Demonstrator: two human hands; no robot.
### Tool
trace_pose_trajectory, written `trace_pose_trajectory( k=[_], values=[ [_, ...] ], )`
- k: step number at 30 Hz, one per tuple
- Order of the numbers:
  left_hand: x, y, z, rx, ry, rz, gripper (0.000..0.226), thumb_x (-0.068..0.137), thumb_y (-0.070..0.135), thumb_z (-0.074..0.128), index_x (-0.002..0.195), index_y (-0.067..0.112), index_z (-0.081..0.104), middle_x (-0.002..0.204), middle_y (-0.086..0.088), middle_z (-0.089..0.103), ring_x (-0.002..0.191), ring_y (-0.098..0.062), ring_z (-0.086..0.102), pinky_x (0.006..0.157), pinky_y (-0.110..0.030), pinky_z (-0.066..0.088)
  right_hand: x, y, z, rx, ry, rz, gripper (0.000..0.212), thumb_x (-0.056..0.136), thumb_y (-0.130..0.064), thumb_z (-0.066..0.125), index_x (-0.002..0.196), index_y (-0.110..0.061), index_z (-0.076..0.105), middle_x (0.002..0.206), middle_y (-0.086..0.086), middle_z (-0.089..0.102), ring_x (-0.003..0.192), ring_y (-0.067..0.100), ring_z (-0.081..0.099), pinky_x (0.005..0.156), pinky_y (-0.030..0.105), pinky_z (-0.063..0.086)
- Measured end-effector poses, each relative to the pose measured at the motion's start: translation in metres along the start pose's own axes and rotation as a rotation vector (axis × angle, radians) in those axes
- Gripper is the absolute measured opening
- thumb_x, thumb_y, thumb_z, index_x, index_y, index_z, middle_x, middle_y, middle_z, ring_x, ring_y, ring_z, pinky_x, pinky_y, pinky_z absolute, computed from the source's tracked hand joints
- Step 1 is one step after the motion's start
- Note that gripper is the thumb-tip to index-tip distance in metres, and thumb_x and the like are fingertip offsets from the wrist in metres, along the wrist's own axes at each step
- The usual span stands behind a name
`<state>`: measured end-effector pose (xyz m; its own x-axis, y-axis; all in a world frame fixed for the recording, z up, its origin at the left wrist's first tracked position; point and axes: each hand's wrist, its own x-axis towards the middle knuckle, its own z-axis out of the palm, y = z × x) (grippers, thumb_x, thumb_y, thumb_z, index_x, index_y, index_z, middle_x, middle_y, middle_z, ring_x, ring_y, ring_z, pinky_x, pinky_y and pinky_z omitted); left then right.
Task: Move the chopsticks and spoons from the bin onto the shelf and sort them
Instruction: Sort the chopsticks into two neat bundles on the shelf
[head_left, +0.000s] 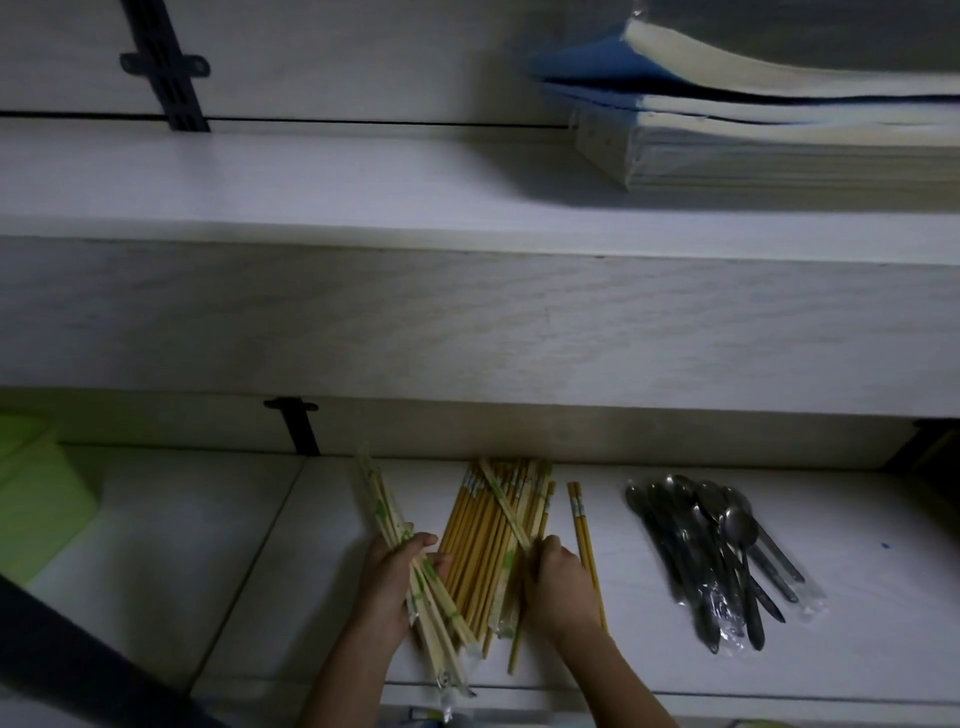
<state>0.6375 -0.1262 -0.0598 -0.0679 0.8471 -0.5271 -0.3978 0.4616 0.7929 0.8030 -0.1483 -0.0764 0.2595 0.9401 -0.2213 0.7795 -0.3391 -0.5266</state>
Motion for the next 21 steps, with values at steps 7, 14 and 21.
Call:
trace_pose_trajectory(
  k=[7, 14, 21],
  values=[
    [0.0, -0.002, -0.003, 0.037, -0.03, 0.002, 0.014, 0.083, 0.001, 0.059, 0.092, 0.011, 0.056, 0.061, -0.008, 0.052, 0.051, -0.018, 0.052, 0.05, -0.027, 0.045, 0.003, 0.003, -0.001, 0.214, 0.007, 0.05, 0.013, 0.095, -0.023, 0.045, 0.1, -0.011, 0.047, 0.081, -0.002, 0.054, 0.063, 0.007, 0.051, 0.05, 0.014, 0.037],
    [-0.003, 0.001, -0.004, 0.072, -0.043, 0.009, 0.01, 0.085, 0.002, 0.058, 0.086, 0.012, 0.056, 0.057, -0.007, 0.05, 0.051, -0.019, 0.049, 0.051, -0.026, 0.04, 0.008, 0.001, -0.007, 0.125, 0.018, 0.1, 0.015, 0.087, -0.028, 0.059, 0.083, -0.016, 0.052, 0.076, -0.002, 0.056, 0.066, 0.011, 0.054, 0.057, 0.019, 0.044],
    [-0.005, -0.002, -0.003, 0.081, -0.06, -0.015, 0.006, 0.085, 0.003, 0.06, 0.085, 0.009, 0.059, 0.065, -0.012, 0.057, 0.059, -0.023, 0.056, 0.06, -0.03, 0.047, 0.015, 0.003, -0.018, 0.037, -0.013, 0.166, 0.015, 0.088, -0.026, 0.057, 0.093, -0.012, 0.059, 0.086, 0.002, 0.058, 0.079, 0.015, 0.061, 0.067, 0.025, 0.053]
  ],
)
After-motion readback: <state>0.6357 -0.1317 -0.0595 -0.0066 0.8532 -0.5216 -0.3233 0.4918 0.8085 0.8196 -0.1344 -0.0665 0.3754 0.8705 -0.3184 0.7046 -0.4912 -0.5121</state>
